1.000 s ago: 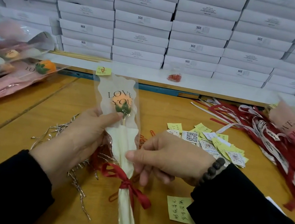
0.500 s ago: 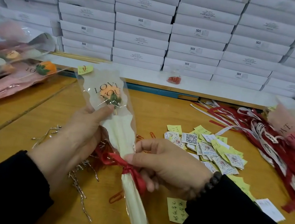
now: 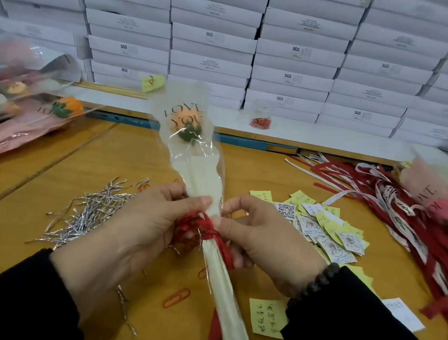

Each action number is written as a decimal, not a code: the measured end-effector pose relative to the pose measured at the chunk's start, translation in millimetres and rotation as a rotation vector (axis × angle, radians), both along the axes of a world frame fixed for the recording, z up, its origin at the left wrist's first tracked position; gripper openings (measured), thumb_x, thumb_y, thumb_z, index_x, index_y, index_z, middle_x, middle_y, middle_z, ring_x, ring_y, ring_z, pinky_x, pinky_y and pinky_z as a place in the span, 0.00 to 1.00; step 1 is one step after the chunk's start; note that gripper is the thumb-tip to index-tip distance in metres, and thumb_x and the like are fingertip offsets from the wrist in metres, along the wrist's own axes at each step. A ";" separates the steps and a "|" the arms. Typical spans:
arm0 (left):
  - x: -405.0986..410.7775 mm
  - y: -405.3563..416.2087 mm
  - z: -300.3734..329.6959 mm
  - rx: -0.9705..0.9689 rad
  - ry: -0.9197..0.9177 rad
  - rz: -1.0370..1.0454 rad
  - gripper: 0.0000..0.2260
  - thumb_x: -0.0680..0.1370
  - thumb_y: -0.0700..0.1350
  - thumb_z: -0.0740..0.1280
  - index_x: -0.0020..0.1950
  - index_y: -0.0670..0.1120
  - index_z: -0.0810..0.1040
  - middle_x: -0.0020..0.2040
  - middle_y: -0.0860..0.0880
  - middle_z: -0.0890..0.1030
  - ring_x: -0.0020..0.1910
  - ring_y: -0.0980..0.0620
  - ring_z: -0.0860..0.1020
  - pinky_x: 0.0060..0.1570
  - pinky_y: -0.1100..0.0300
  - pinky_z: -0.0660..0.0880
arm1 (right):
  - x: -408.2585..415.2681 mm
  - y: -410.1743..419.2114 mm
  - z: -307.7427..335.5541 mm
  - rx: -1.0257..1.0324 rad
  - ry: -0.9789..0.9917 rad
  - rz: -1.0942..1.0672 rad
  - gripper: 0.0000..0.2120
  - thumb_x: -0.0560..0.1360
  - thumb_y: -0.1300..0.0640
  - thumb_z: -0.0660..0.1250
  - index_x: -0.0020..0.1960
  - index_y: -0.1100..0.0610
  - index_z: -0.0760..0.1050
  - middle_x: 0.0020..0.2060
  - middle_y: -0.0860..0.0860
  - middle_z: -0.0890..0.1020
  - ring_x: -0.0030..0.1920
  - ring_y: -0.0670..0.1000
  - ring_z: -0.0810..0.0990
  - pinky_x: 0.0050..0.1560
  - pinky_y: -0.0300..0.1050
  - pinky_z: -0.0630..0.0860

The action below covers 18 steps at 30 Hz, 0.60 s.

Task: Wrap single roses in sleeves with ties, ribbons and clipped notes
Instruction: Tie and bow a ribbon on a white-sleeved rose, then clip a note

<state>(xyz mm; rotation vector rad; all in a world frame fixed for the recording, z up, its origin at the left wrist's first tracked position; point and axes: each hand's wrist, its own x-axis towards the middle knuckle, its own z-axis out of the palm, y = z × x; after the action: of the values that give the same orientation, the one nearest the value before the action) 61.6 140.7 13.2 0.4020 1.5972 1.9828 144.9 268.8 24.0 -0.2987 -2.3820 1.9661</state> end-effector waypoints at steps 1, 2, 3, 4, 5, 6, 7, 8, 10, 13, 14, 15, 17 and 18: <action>-0.3 2.0 -1.4 0.010 -0.004 0.030 0.14 0.65 0.39 0.69 0.49 0.35 0.78 0.34 0.43 0.77 0.24 0.55 0.73 0.20 0.67 0.68 | 0.6 -0.6 1.6 0.021 0.003 -0.039 0.07 0.76 0.59 0.66 0.51 0.60 0.70 0.24 0.51 0.76 0.17 0.43 0.69 0.19 0.32 0.63; 0.0 3.7 -1.8 0.022 -0.008 0.059 0.13 0.66 0.39 0.69 0.49 0.35 0.78 0.32 0.44 0.77 0.23 0.56 0.73 0.20 0.67 0.67 | 1.2 -1.3 4.1 0.054 0.011 -0.076 0.10 0.75 0.57 0.66 0.53 0.60 0.70 0.28 0.53 0.77 0.17 0.43 0.69 0.20 0.32 0.64; 0.0 5.1 -1.8 0.036 -0.011 0.086 0.10 0.68 0.38 0.68 0.48 0.36 0.78 0.30 0.46 0.77 0.22 0.56 0.72 0.19 0.67 0.67 | 2.4 -2.0 7.4 0.109 0.025 -0.103 0.12 0.75 0.54 0.67 0.54 0.58 0.70 0.32 0.55 0.79 0.18 0.42 0.70 0.21 0.32 0.66; 0.2 6.1 -1.5 0.047 -0.014 0.111 0.07 0.70 0.37 0.68 0.46 0.37 0.78 0.28 0.47 0.76 0.21 0.57 0.71 0.19 0.68 0.67 | 4.0 -2.9 11.2 0.195 0.038 -0.112 0.14 0.74 0.51 0.68 0.54 0.56 0.71 0.36 0.56 0.79 0.20 0.41 0.70 0.23 0.32 0.68; -0.3 6.6 -1.8 0.055 -0.014 0.133 0.04 0.71 0.36 0.67 0.45 0.38 0.77 0.27 0.48 0.76 0.21 0.56 0.71 0.20 0.68 0.67 | 6.1 -4.2 14.7 0.300 0.045 -0.104 0.15 0.72 0.48 0.69 0.54 0.53 0.71 0.38 0.54 0.80 0.22 0.41 0.72 0.26 0.34 0.69; -0.9 6.7 -2.1 0.061 -0.012 0.150 0.02 0.71 0.37 0.68 0.43 0.39 0.77 0.27 0.48 0.76 0.21 0.56 0.72 0.21 0.67 0.68 | 8.1 -6.1 17.4 0.407 0.050 -0.086 0.16 0.70 0.45 0.70 0.53 0.51 0.71 0.39 0.52 0.80 0.26 0.41 0.73 0.30 0.36 0.71; -0.9 6.6 -2.2 0.069 -0.010 0.160 0.03 0.71 0.37 0.68 0.43 0.39 0.77 0.27 0.48 0.76 0.22 0.56 0.73 0.23 0.66 0.70 | 10.1 -8.6 19.0 0.509 0.055 -0.071 0.17 0.69 0.45 0.71 0.53 0.49 0.71 0.40 0.49 0.80 0.30 0.42 0.74 0.33 0.38 0.72; -0.1 6.5 -1.9 0.079 -0.007 0.165 0.06 0.70 0.38 0.69 0.44 0.38 0.77 0.29 0.47 0.75 0.23 0.55 0.73 0.23 0.66 0.71 | 11.4 -11.0 19.4 0.607 0.066 -0.065 0.16 0.69 0.45 0.70 0.53 0.48 0.71 0.40 0.48 0.79 0.34 0.42 0.75 0.35 0.40 0.72; 1.7 6.7 -1.6 0.099 0.006 0.164 0.13 0.69 0.38 0.69 0.51 0.34 0.76 0.32 0.45 0.75 0.22 0.56 0.74 0.22 0.67 0.70 | 12.7 -15.6 18.8 0.765 0.097 -0.075 0.13 0.72 0.48 0.68 0.54 0.47 0.71 0.42 0.46 0.78 0.40 0.45 0.74 0.39 0.42 0.71; 3.7 7.7 -3.0 0.128 -0.001 0.157 0.16 0.71 0.38 0.68 0.56 0.30 0.74 0.35 0.42 0.75 0.23 0.56 0.75 0.22 0.67 0.71 | 13.2 -18.7 18.1 0.824 0.125 -0.101 0.09 0.74 0.51 0.65 0.54 0.48 0.69 0.43 0.46 0.78 0.43 0.48 0.75 0.42 0.46 0.73; 3.5 8.3 -3.9 0.139 -0.008 0.159 0.16 0.70 0.38 0.68 0.54 0.31 0.74 0.34 0.42 0.75 0.24 0.55 0.75 0.23 0.66 0.72 | 13.2 -18.9 18.2 0.819 0.130 -0.110 0.10 0.75 0.51 0.65 0.54 0.47 0.68 0.42 0.46 0.78 0.42 0.49 0.75 0.42 0.47 0.73; 3.0 8.8 -4.8 0.145 -0.012 0.161 0.16 0.69 0.39 0.69 0.53 0.32 0.75 0.34 0.42 0.75 0.24 0.54 0.75 0.24 0.65 0.73 | 13.3 -19.5 18.4 0.815 0.135 -0.117 0.11 0.74 0.49 0.65 0.54 0.47 0.68 0.42 0.46 0.78 0.42 0.49 0.75 0.41 0.47 0.73; 3.8 10.3 -5.7 0.154 -0.017 0.158 0.16 0.66 0.41 0.70 0.50 0.34 0.76 0.36 0.42 0.77 0.27 0.52 0.78 0.27 0.63 0.76 | 13.8 -21.0 17.2 0.827 0.146 -0.127 0.14 0.72 0.45 0.67 0.54 0.47 0.68 0.41 0.46 0.77 0.42 0.48 0.76 0.38 0.45 0.72; 4.8 11.1 -5.8 0.159 -0.019 0.152 0.16 0.66 0.42 0.70 0.50 0.35 0.76 0.37 0.41 0.78 0.28 0.51 0.78 0.28 0.62 0.76 | 13.8 -21.6 16.3 0.854 0.157 -0.133 0.14 0.73 0.46 0.67 0.54 0.48 0.67 0.41 0.46 0.77 0.42 0.49 0.76 0.38 0.45 0.72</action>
<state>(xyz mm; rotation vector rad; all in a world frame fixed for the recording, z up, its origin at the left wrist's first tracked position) 66.4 151.8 7.4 0.3296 1.5029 2.2303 158.7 247.2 40.2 -0.2294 -2.7166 0.7503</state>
